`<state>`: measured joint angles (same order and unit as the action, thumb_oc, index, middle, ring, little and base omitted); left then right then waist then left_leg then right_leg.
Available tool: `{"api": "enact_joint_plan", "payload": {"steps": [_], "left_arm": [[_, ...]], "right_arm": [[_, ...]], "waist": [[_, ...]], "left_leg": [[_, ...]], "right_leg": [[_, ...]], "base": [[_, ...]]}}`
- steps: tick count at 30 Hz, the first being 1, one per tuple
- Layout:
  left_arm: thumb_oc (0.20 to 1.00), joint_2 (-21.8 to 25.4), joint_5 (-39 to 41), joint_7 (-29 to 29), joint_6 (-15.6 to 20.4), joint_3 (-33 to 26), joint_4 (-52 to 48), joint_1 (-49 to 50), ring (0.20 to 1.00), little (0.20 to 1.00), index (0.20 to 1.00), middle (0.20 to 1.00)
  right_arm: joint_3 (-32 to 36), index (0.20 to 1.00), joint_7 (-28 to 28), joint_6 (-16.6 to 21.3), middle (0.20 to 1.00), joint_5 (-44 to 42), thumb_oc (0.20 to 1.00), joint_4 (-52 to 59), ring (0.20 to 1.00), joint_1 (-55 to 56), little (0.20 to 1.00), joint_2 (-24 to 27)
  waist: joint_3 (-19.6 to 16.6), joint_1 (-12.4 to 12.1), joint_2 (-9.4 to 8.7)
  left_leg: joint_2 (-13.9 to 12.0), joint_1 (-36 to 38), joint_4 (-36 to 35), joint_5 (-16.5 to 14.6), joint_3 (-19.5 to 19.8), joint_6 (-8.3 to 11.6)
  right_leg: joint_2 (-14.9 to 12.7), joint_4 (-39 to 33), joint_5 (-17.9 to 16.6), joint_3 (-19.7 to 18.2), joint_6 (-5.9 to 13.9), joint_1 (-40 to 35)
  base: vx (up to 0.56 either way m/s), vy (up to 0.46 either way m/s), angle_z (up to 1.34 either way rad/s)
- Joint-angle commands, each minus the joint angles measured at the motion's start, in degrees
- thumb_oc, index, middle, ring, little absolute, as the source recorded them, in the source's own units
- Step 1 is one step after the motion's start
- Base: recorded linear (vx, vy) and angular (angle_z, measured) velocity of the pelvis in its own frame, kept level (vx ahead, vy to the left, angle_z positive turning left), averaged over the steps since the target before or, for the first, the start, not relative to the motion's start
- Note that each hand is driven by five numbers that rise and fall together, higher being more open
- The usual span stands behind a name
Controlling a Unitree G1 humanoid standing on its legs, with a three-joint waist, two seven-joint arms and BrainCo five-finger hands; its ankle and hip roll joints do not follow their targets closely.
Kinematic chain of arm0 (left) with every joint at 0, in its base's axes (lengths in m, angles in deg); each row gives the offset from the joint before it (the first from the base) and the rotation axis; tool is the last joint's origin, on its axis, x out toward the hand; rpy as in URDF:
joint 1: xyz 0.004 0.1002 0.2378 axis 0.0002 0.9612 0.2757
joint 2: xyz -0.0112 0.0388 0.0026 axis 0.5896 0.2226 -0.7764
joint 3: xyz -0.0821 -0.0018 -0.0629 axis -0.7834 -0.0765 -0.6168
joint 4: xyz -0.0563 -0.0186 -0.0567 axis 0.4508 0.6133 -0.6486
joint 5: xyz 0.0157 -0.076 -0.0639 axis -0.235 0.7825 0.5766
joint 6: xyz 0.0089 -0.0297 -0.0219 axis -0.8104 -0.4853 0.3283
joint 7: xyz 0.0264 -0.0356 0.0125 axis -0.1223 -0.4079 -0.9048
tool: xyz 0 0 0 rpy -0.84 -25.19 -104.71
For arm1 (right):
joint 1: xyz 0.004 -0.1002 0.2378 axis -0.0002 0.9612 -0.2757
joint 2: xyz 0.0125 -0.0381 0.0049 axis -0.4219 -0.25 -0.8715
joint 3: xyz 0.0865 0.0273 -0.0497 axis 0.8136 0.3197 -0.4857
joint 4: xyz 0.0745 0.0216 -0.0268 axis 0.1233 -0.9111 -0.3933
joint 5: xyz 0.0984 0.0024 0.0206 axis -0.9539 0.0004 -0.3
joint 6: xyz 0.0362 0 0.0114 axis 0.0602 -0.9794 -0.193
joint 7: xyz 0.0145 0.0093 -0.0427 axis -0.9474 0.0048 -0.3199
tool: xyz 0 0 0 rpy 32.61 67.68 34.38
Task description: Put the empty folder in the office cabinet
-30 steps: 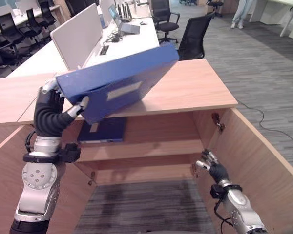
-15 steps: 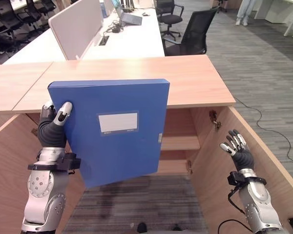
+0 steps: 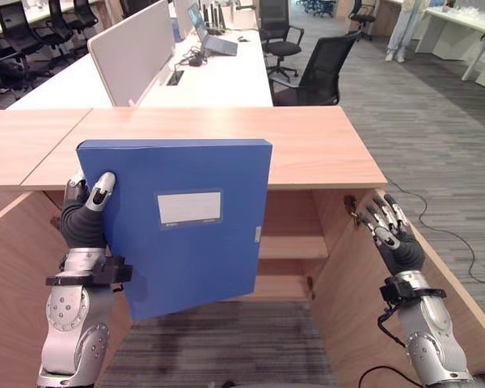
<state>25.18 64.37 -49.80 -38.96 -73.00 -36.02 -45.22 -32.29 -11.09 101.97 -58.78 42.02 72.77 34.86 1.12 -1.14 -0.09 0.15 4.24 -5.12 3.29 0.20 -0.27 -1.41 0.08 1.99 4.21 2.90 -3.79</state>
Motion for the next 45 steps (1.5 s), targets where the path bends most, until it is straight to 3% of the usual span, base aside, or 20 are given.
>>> {"api": "enact_joint_plan", "payload": {"steps": [1,3,8,14,31,45], "left_arm": [[0.200,1.72,-1.30,1.95,1.84,1.22,0.21,-3.43,0.200,0.200,0.200,0.200],[0.200,1.30,-1.41,2.68,1.28,3.97,1.33,-5.26,0.200,0.200,0.200,0.200],[0.200,1.14,-1.43,3.13,1.21,6.17,1.89,-7.55,0.200,0.200,0.200,0.200],[0.200,0.43,-0.90,4.02,1.17,11.24,1.36,-11.62,0.200,0.200,0.200,0.200],[0.200,-0.75,-4.81,3.03,0.79,18.68,3.38,-17.45,0.200,0.200,0.200,0.200],[0.200,2.34,-16.77,-1.74,1.62,12.94,7.80,-18.02,0.200,0.200,0.200,0.200]], "right_arm": [[-5.43,1.000,-6.77,-0.20,1.000,-3.13,1.000,5.87,1.000,-4.33,1.000,1.58],[-10.91,1.000,-8.34,-2.02,1.000,-1.67,1.000,4.69,1.000,-5.88,1.000,2.23],[-16.31,1.000,-9.61,-3.69,1.000,-0.63,1.000,0.78,1.000,-7.91,1.000,1.61],[-22.32,1.000,-6.55,-3.63,1.000,6.27,1.000,-9.44,1.000,-13.11,1.000,-0.84],[-27.48,1.000,-5.12,-3.41,1.000,7.35,1.000,-10.13,1.000,-19.84,1.000,-4.78],[-26.72,1.000,-6.40,-4.10,1.000,8.02,1.000,-8.78,1.000,-18.37,1.000,-3.32]], "waist": [[-2.25,-0.27,-3.35],[-2.28,-0.43,-3.41],[-2.32,-0.66,-3.41],[-2.59,-1.24,-3.48],[-3.03,-1.59,-3.76],[-3.40,-1.57,-3.99]], "left_leg": [[3.19,2.32,0.12,-7.10,1.30,-1.82],[3.09,2.27,0.12,-7.00,0.99,-1.66],[3.01,2.31,0.12,-6.97,0.93,-1.56],[2.81,2.10,0.12,-6.81,1.13,-1.44],[2.75,2.06,0.12,-6.64,1.47,-1.27],[2.35,2.35,0.12,-6.97,0.52,-0.88]], "right_leg": [[-1.10,-4.69,-2.19,-2.34,1.84,-0.67],[-1.19,-4.79,-2.28,-2.44,1.80,-0.73],[-1.22,-4.96,-2.45,-2.50,1.73,-0.77],[-1.22,-5.08,-2.40,-2.27,1.71,-0.91],[-1.26,-5.08,-2.48,-1.78,1.58,-1.13],[-1.16,-5.08,-2.51,-1.79,1.72,-1.19]], "base": [[0.00,0.000,0.00],[-0.01,-0.003,-0.02],[0.00,0.000,0.00],[0.00,0.000,0.00],[0.00,-0.001,0.01],[0.00,-0.001,0.00]]}}
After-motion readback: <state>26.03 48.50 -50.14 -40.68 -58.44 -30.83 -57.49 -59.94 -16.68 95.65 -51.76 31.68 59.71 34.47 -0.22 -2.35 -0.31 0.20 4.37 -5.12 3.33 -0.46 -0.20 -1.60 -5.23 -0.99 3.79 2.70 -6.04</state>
